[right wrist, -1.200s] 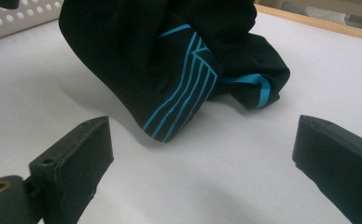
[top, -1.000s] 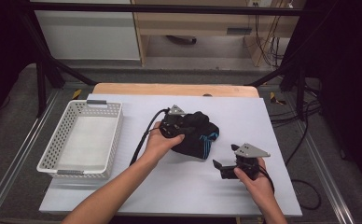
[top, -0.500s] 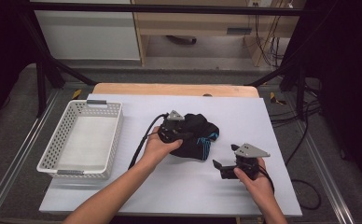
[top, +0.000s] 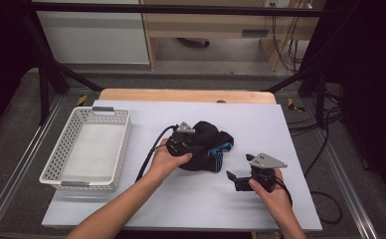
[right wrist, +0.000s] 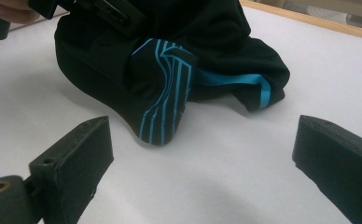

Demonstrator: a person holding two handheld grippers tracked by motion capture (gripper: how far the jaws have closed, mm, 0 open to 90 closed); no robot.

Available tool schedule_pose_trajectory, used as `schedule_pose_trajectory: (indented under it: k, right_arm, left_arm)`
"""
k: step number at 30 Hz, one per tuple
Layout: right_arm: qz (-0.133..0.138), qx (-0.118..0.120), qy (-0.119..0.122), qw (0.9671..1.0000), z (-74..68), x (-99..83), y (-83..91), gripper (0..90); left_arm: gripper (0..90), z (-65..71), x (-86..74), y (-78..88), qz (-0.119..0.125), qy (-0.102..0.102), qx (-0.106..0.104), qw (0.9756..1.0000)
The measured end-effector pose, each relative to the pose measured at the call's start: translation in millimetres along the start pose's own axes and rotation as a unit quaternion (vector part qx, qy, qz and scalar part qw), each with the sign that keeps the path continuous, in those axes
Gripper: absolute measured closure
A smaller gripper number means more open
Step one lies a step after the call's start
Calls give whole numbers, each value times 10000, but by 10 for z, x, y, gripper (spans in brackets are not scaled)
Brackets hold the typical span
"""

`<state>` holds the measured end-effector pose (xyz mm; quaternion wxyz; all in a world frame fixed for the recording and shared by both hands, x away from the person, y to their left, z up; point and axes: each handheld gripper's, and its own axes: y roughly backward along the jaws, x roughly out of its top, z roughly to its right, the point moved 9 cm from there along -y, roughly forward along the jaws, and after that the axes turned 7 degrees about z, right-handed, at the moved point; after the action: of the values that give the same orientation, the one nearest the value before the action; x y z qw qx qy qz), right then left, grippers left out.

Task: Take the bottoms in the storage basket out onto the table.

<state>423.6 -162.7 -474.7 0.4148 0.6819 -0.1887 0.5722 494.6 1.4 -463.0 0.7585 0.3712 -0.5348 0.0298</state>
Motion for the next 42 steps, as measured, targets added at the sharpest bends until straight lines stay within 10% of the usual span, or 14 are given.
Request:
schedule_pose_trajectory:
  k: [42]
  right_arm:
    - [-43, 4, 7, 10000, -1, -13, -7, 53]
  left_arm:
    - [664, 40, -248, 76, -54, -9, -104, 9999]
